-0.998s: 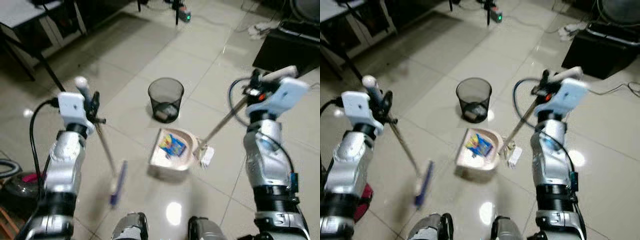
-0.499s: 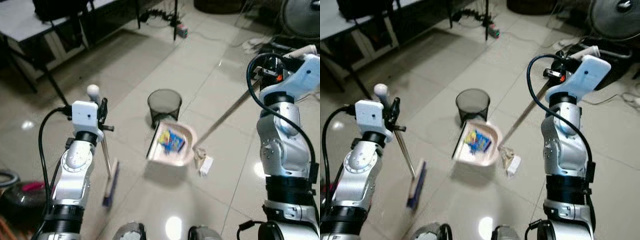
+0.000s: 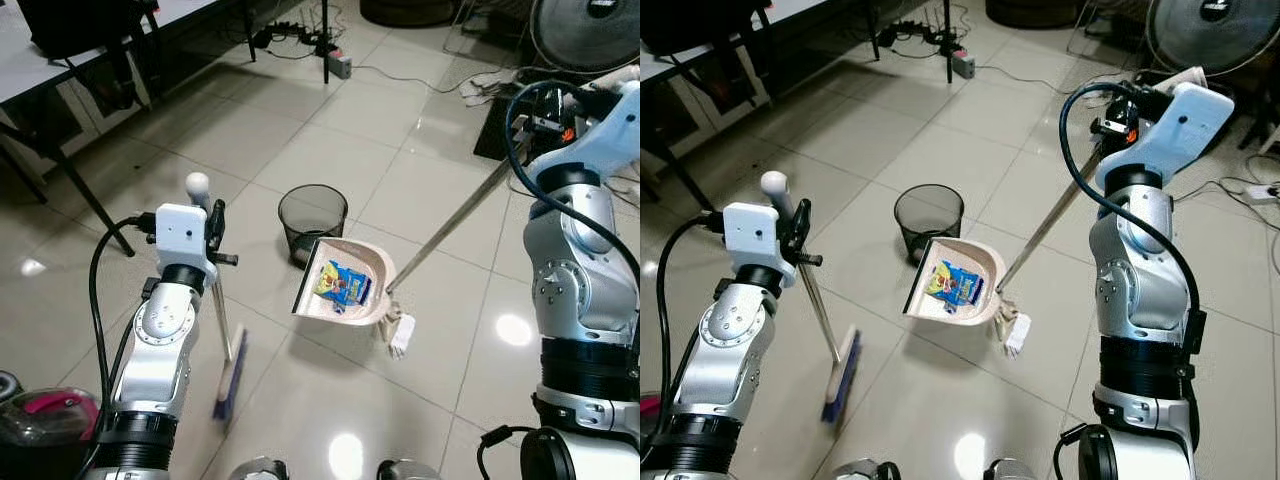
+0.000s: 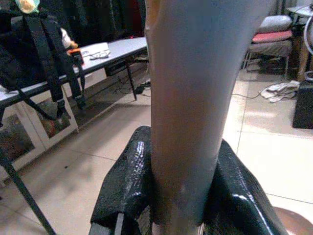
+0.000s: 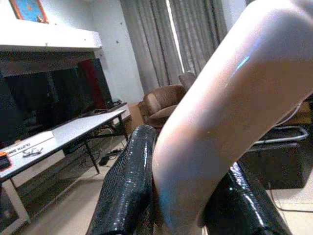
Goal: Sweep floor
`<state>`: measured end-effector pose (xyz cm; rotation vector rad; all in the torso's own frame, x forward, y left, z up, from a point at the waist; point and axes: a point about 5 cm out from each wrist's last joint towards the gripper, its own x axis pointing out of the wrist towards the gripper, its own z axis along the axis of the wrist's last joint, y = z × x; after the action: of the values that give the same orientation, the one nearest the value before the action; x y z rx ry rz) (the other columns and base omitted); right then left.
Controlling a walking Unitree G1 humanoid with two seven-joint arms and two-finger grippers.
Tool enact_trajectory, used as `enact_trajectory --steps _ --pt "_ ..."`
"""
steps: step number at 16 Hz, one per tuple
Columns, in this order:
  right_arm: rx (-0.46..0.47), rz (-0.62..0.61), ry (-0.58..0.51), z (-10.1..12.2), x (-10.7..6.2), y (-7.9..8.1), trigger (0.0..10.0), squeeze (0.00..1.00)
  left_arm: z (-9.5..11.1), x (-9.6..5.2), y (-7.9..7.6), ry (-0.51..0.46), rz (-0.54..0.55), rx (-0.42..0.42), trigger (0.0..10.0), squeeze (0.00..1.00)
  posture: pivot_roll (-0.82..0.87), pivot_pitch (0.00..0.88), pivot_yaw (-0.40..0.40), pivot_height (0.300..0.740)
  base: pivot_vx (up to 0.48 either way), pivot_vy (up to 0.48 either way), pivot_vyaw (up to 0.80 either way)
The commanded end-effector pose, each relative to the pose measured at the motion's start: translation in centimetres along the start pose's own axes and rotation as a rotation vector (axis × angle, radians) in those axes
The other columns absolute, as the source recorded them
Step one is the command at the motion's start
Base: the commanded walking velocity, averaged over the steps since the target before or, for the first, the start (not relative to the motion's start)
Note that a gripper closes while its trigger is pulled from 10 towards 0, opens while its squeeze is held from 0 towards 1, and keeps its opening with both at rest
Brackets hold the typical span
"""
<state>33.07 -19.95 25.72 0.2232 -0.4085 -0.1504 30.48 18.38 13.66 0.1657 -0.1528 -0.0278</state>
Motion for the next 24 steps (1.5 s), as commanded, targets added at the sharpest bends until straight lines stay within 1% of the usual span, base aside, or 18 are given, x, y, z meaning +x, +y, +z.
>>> enact_trajectory --steps 1,3,4,7,10,24 --pt "0.029 0.025 -0.087 2.3 0.5 0.6 10.0 0.0 1.1 0.1 0.3 -0.042 0.02 0.011 10.0 0.0 -0.1 0.032 0.056 0.74 0.412 0.0 0.0" --pt "0.079 -0.014 -0.123 3.0 0.6 0.2 10.0 0.0 1.1 0.1 0.3 -0.044 0.022 0.008 10.0 0.0 -0.11 0.031 0.059 0.74 0.416 0.0 0.0" --pt "0.086 -0.02 -0.127 3.1 0.6 0.2 10.0 0.0 1.1 0.1 0.3 -0.043 0.023 0.007 10.0 0.0 -0.11 0.031 0.059 0.74 0.416 0.0 0.0" --pt "0.076 -0.022 -0.138 3.5 0.7 -0.1 10.0 0.0 1.2 0.2 0.3 -0.045 0.019 -0.001 10.0 0.0 -0.11 0.029 0.064 0.74 0.43 0.0 0.0" --pt "0.065 -0.011 -0.134 3.5 0.7 0.1 10.0 0.0 1.2 0.2 0.3 -0.045 0.018 -0.006 10.0 0.0 -0.11 0.03 0.064 0.74 0.451 0.0 0.0" --pt "0.086 -0.027 -0.136 3.6 0.9 -0.4 10.0 0.0 0.9 0.1 0.3 -0.039 0.034 -0.023 10.0 0.0 -0.11 0.027 0.05 0.74 0.459 0.0 0.0"
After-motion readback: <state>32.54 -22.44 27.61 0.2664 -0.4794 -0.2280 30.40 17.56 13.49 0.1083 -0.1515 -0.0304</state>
